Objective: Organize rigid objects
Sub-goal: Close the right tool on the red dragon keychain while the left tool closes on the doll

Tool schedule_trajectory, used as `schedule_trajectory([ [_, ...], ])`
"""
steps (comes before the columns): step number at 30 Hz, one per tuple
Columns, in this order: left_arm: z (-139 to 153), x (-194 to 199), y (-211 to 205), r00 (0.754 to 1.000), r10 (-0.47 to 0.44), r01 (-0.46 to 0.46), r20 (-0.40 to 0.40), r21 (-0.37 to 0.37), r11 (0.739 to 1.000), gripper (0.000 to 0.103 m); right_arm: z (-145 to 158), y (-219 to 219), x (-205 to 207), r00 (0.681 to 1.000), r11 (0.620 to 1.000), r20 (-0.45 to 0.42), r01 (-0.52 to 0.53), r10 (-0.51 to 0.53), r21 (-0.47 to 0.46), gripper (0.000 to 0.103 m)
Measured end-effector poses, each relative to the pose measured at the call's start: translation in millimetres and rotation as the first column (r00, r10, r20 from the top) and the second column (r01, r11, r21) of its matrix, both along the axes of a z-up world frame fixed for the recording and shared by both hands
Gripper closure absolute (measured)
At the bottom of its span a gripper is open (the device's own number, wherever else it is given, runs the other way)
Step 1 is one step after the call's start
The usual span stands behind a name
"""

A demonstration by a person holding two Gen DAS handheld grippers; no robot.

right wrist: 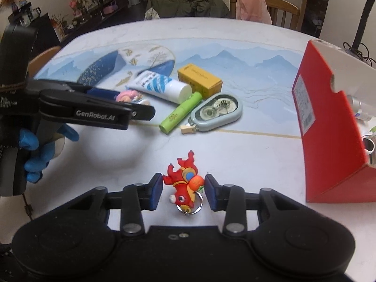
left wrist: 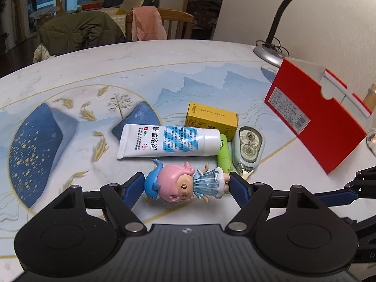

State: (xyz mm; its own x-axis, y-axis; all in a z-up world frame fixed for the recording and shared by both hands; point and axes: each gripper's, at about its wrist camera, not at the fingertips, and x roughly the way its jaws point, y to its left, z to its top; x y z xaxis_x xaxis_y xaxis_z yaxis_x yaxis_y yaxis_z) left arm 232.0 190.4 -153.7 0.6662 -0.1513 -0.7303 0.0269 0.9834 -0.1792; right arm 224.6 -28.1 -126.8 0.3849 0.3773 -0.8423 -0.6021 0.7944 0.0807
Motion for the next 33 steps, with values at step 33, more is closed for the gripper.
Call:
schedule_trajectory([
  [33, 40.2, -80.3, 0.8, 0.996, 0.086, -0.085, 0.016, -0.027, 0.996, 0.025, -30.7, 21.9, 12.4, 0.993, 0.990, 0.030, -0.110, 0.113, -0.090, 0.058],
])
